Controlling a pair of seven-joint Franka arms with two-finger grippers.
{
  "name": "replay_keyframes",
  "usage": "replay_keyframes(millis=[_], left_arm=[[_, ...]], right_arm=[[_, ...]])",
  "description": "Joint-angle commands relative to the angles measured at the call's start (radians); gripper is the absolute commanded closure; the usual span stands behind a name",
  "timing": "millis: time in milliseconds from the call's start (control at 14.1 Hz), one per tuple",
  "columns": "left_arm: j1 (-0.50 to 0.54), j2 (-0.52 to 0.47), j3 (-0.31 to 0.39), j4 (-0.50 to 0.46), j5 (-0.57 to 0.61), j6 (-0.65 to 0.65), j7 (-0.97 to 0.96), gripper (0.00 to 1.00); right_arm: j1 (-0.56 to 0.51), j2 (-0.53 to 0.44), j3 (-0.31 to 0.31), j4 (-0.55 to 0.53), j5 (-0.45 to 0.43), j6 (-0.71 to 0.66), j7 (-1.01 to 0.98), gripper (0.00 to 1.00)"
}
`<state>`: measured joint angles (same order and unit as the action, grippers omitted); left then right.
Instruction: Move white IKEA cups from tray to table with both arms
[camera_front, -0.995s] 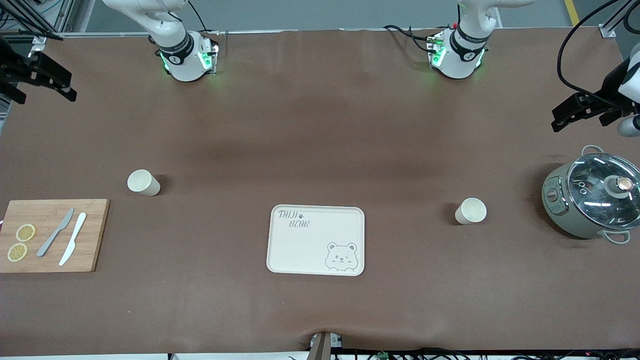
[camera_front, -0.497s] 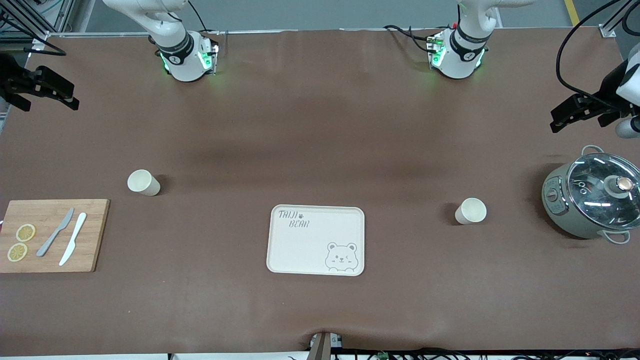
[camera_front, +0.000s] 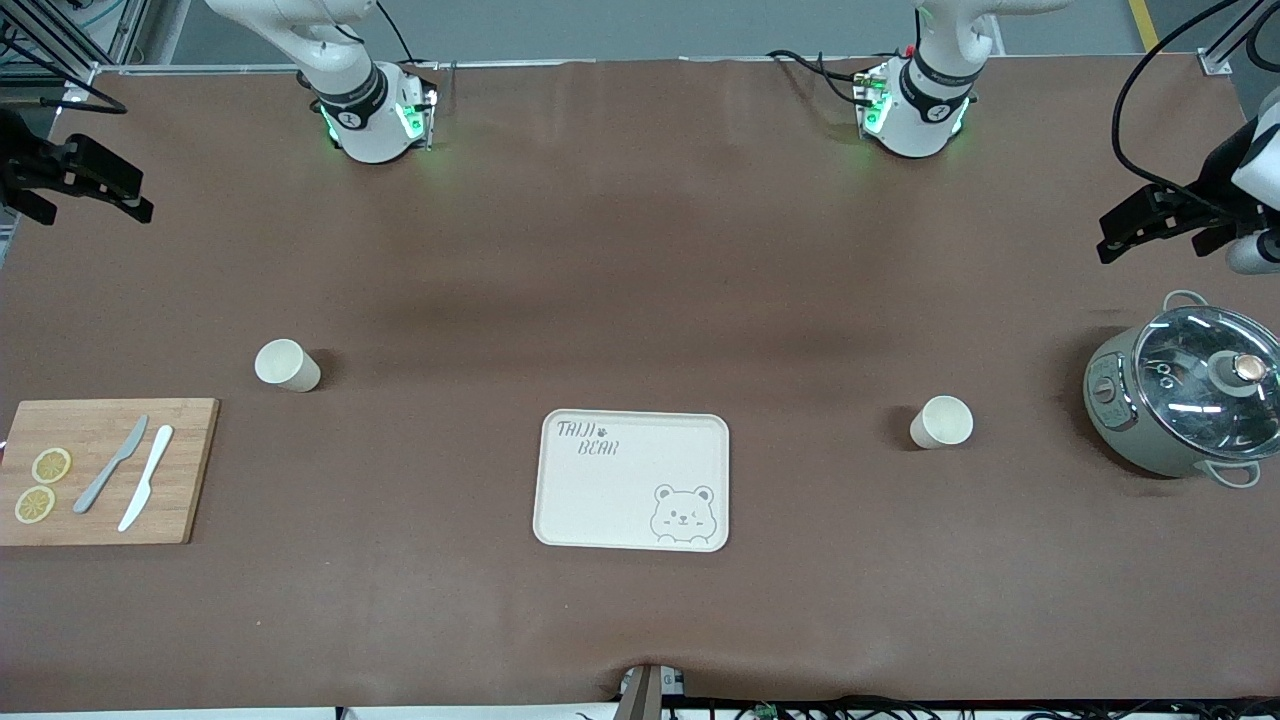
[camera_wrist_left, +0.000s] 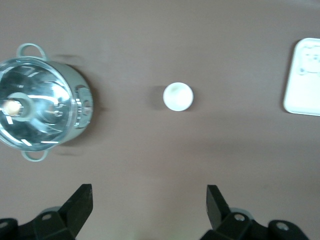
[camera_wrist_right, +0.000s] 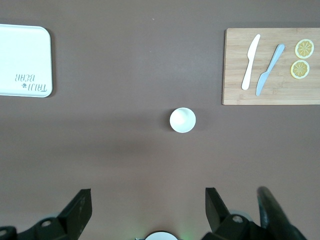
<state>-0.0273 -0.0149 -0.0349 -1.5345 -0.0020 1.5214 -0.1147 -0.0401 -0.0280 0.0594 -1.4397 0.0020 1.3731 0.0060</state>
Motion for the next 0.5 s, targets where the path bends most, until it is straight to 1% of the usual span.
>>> replay_keyframes(millis=[0,426], left_arm=[[0.007,-0.007,0.007,-0.003,-0.035,0.010,0.024,0.00],[0.007,-0.013,0.010,-0.004,-0.026,0.000,0.024,0.00]], right_arm=[[-0.011,-0.007,0.005,-0.008,0.003,0.021,-0.004,0.00],[-0.014,-0.004,0.005,-0.008,-0.013,0.038,-0.001,0.00]])
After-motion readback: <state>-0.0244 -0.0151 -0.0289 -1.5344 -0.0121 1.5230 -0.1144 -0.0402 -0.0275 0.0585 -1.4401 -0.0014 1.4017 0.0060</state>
